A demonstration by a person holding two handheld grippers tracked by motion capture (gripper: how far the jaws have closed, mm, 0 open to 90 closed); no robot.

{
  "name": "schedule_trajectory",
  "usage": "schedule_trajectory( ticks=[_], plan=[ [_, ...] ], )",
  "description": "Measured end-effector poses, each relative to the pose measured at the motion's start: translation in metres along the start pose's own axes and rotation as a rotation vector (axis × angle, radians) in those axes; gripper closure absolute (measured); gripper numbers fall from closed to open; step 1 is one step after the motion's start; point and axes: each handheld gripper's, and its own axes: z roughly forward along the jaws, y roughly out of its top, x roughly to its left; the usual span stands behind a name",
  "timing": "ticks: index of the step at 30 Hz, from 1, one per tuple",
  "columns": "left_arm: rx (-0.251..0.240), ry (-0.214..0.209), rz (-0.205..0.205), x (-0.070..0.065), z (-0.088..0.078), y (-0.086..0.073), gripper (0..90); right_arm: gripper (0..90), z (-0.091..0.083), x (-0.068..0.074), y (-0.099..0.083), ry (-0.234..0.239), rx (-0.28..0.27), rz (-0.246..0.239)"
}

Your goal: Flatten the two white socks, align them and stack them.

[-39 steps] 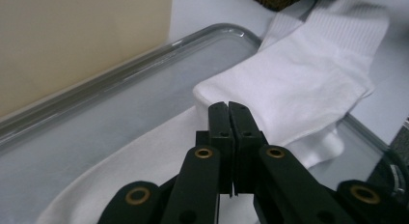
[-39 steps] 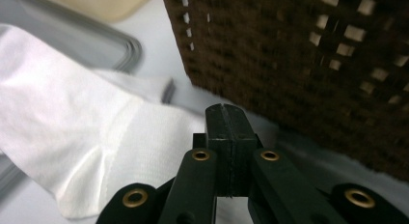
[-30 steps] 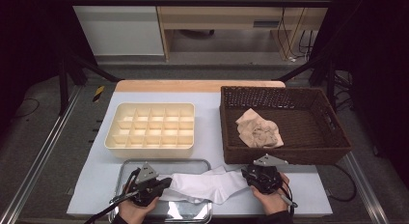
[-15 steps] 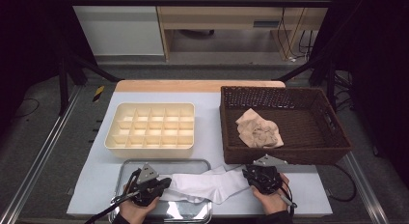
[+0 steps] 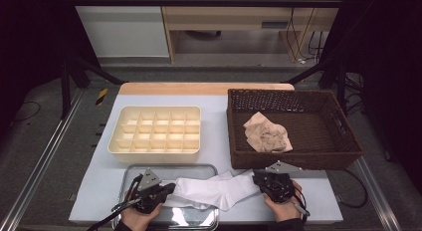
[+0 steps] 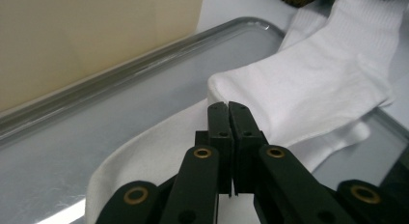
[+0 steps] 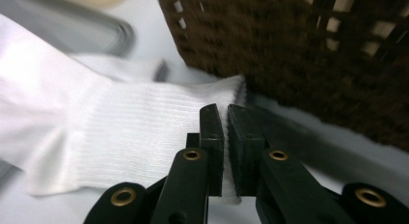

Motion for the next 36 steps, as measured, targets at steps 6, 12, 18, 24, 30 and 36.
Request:
schedule_trajectory(
  ticks=[6, 12, 18, 24, 30, 36],
  plan=[
    [-0.037, -0.003, -0.016, 0.007, -0.023, 0.0, 88.4, 85.9, -0.017, 0.015, 0.015, 0.04, -0.061, -0.03],
    [-0.054, 0.014, -0.057, 0.023, -0.042, -0.009, 88.4, 85.9, -0.011, 0.032, 0.025, 0.097, -0.057, -0.049],
    [-0.048, 0.04, -0.096, 0.038, -0.05, -0.022, 88.4, 85.9, 0.002, 0.044, 0.033, 0.138, -0.045, -0.051],
    [-0.04, 0.044, -0.098, 0.041, -0.044, -0.024, 88.4, 85.8, 0.015, 0.048, 0.034, 0.13, -0.025, -0.059],
    [-0.052, 0.055, -0.099, 0.04, -0.038, -0.022, 88.6, 85.8, 0.019, 0.046, 0.03, 0.138, -0.022, -0.041],
    [-0.04, 0.078, -0.09, 0.041, -0.034, -0.023, 88.5, 85.6, 0.026, 0.047, 0.027, 0.128, -0.001, -0.042]
  ],
)
